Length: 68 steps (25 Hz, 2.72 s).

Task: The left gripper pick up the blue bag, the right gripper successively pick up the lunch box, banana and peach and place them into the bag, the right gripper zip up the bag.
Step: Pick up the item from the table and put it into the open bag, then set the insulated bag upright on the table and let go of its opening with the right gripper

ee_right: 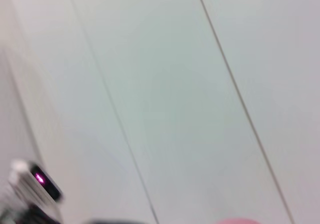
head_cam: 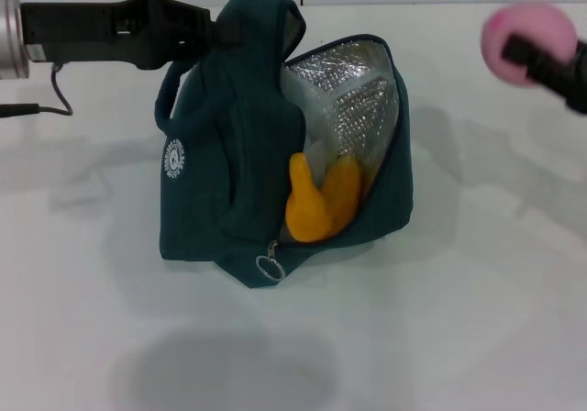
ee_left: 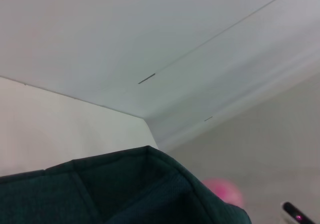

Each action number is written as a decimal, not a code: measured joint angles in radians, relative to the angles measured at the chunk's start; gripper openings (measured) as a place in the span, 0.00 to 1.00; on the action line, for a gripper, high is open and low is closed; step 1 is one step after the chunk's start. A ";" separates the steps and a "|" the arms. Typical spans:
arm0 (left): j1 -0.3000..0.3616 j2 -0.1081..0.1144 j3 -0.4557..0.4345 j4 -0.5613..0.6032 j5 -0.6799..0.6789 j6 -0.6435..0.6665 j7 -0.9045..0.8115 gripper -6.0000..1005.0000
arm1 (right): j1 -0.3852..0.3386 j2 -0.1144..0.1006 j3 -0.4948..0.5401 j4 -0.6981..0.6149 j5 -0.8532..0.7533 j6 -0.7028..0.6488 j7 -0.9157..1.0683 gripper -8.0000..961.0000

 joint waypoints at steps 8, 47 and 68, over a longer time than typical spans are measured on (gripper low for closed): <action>0.001 -0.001 0.000 0.000 -0.002 0.000 0.000 0.04 | 0.133 0.007 -0.077 0.056 0.060 -0.106 0.009 0.39; 0.007 -0.003 0.000 0.000 -0.016 -0.003 0.000 0.04 | 0.095 -0.013 -0.198 0.124 0.162 0.032 0.349 0.91; -0.003 -0.009 0.000 0.000 -0.015 -0.005 0.002 0.04 | 0.159 -0.001 -0.347 0.315 0.150 0.128 0.590 0.85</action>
